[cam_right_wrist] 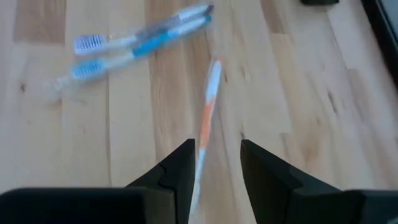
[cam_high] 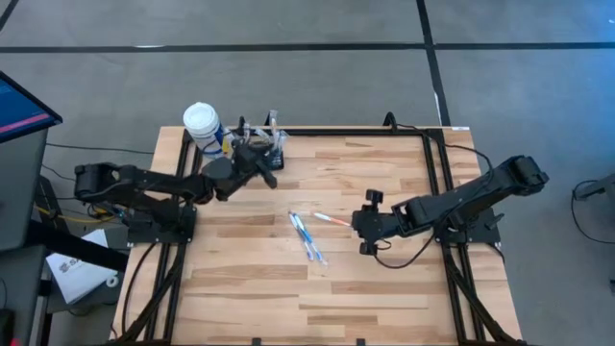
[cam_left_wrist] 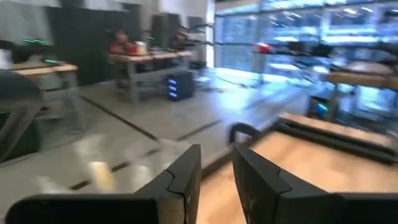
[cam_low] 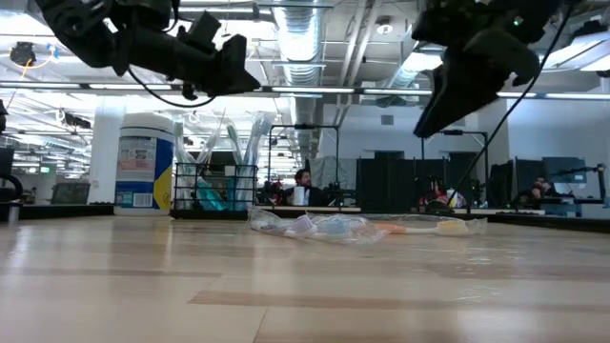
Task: Pick & Place toothbrushing station
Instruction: Put the orange toothbrush into the black wire organizer
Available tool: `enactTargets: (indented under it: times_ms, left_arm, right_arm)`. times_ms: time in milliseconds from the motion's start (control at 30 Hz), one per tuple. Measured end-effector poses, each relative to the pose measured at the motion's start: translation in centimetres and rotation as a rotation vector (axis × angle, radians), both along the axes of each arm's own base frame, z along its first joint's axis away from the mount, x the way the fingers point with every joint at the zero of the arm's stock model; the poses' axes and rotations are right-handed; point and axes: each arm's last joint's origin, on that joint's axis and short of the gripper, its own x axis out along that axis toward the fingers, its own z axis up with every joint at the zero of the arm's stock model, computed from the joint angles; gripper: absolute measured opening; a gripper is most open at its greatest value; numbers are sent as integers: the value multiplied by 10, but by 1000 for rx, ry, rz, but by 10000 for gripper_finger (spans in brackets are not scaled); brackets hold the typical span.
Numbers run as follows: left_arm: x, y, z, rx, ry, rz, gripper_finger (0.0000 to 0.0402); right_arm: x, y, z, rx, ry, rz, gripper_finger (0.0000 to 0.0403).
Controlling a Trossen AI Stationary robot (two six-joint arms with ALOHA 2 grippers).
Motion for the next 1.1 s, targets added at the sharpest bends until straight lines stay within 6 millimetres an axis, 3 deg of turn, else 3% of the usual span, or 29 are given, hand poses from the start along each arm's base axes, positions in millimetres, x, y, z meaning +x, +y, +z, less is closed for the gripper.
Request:
enactTargets:
  times_ms: [433,667,1100]
  left_arm:
    - [10,-41,-5,-3,32,-378,88]
    - [11,-53,-5,-2,32,-429,88]
    - [11,-55,-5,-3,33,-435,88]
  right_arm:
    - [-16,-11,-39,67,30,-132,118]
    - [-31,-4,-59,128,60,-148,118]
    - [-37,11,-71,139,83,-109,118]
